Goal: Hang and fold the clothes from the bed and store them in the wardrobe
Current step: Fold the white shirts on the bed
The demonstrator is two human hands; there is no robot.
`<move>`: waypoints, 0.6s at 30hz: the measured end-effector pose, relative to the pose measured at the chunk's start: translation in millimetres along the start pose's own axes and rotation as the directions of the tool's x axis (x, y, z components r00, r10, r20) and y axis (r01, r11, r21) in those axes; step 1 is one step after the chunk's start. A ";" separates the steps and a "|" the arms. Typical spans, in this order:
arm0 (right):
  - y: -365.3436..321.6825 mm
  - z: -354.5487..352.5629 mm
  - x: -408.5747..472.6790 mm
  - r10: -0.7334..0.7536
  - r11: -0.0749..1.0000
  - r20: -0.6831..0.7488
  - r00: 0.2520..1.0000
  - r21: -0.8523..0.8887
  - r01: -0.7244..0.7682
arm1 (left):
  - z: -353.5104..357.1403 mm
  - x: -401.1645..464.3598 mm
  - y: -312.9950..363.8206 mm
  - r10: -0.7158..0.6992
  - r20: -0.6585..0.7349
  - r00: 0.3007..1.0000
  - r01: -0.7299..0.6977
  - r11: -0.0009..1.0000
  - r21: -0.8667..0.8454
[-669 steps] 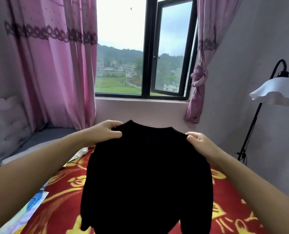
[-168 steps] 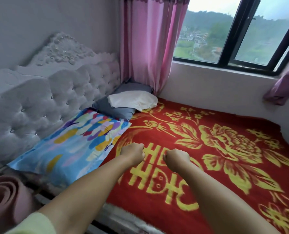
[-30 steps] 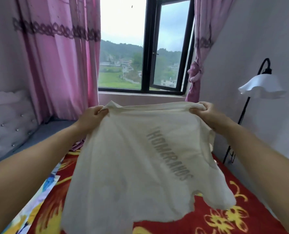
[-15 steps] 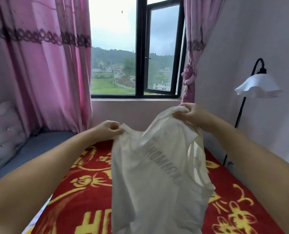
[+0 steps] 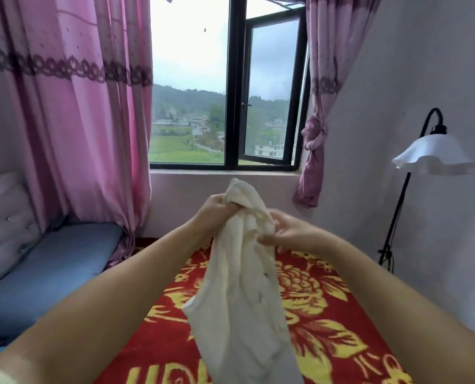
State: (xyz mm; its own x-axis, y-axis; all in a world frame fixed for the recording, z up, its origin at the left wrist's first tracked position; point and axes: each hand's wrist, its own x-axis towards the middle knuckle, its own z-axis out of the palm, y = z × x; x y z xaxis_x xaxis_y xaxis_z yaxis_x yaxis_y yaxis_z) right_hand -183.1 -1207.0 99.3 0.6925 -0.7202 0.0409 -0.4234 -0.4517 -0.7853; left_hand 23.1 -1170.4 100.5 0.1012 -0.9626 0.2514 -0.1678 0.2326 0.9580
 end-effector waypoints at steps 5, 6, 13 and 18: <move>66.8 47.2 12.1 0.219 0.957 0.012 0.976 -0.198 -0.212 | -9.9 8.6 5.2 -0.035 -0.053 0.998 0.023 0.977 -0.211; 74.2 50.2 12.5 0.254 0.950 -0.016 0.967 -0.182 -0.253 | -13.4 9.7 6.4 -0.041 -0.068 0.997 0.025 0.974 -0.227; 48.1 77.3 29.7 0.071 0.987 0.174 0.982 0.130 -0.095 | -31.3 6.4 4.5 -0.076 -0.175 0.982 0.042 0.981 -0.191; 33.3 93.3 60.3 -0.016 0.999 -0.189 0.982 0.044 0.025 | -40.3 3.6 5.3 -0.079 -0.222 0.972 0.042 0.985 -0.169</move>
State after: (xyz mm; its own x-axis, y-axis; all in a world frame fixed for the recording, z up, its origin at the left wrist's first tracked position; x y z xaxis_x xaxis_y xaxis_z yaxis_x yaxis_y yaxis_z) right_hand -100.9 -1216.4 18.0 0.5761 -0.7996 0.1695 -0.3800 -0.4456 -0.8106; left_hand 62.1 -1166.9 112.0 0.3293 -0.9230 0.1990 0.0045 0.2123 0.9772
